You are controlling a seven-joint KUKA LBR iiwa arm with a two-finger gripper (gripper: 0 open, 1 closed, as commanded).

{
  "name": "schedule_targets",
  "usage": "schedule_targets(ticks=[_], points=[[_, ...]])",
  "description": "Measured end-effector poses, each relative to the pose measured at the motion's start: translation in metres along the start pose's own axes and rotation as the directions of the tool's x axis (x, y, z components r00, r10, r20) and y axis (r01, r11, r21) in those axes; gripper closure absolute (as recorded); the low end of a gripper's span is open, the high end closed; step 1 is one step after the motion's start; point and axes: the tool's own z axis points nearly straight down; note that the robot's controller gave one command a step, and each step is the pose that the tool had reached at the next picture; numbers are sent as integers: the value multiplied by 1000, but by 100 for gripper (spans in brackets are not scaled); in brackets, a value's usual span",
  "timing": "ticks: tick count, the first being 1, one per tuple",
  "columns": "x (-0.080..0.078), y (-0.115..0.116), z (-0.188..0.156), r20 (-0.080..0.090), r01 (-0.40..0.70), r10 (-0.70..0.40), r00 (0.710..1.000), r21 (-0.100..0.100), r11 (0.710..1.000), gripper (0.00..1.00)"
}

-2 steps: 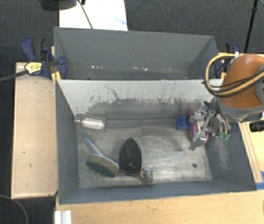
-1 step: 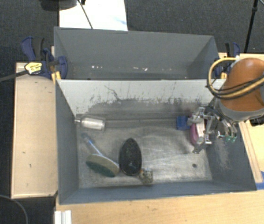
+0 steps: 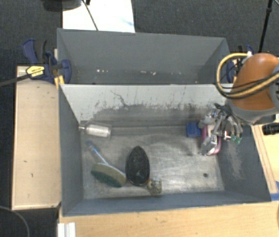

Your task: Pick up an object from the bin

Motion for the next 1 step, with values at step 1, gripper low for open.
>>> schedule_targets(ticks=[1], points=[[-3,-11,11,2,-208,208,978,2,978,0]])
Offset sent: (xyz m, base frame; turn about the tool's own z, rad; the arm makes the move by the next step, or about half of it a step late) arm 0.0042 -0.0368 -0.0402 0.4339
